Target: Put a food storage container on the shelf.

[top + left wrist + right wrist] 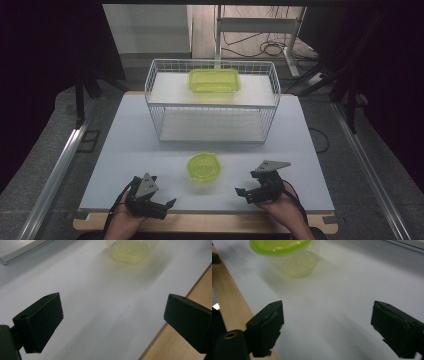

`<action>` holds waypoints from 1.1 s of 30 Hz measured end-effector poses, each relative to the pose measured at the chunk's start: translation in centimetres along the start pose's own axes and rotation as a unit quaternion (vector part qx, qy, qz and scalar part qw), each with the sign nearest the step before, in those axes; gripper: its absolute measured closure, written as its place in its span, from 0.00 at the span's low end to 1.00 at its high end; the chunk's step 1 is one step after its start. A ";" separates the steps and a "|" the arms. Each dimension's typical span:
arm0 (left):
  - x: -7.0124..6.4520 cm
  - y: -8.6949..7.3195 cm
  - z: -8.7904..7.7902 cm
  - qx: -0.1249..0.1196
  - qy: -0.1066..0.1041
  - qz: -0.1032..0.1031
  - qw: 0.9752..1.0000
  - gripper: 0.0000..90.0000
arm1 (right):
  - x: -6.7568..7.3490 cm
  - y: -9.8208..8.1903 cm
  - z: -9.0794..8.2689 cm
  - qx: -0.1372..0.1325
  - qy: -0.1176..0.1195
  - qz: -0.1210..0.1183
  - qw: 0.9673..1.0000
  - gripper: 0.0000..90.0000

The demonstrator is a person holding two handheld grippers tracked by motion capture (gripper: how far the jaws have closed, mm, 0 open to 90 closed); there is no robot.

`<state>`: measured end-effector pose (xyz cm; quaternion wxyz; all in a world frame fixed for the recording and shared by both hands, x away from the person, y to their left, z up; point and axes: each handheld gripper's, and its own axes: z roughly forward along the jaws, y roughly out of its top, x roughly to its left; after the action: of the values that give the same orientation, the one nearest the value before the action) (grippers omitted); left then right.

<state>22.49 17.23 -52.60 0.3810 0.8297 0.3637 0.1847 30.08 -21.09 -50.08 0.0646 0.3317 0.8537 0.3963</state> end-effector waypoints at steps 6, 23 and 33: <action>0.0 0.0 0.1 0.001 0.000 0.006 1.000 0.03 | -0.6 2.7 0.5 -0.005 0.041 0.020 0.999 0.32; -0.2 -0.1 0.2 0.011 0.006 0.032 0.999 0.03 | -2.4 8.7 6.0 0.018 0.110 0.064 0.992 0.53; -0.3 -0.1 0.2 0.011 0.008 0.037 0.999 0.03 | -3.6 8.9 7.3 0.051 0.150 0.109 0.981 0.67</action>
<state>22.32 17.00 -52.82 0.3619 0.8452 0.3379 0.2012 40.12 -14.51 -49.21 -0.1245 0.3629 0.8313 0.4023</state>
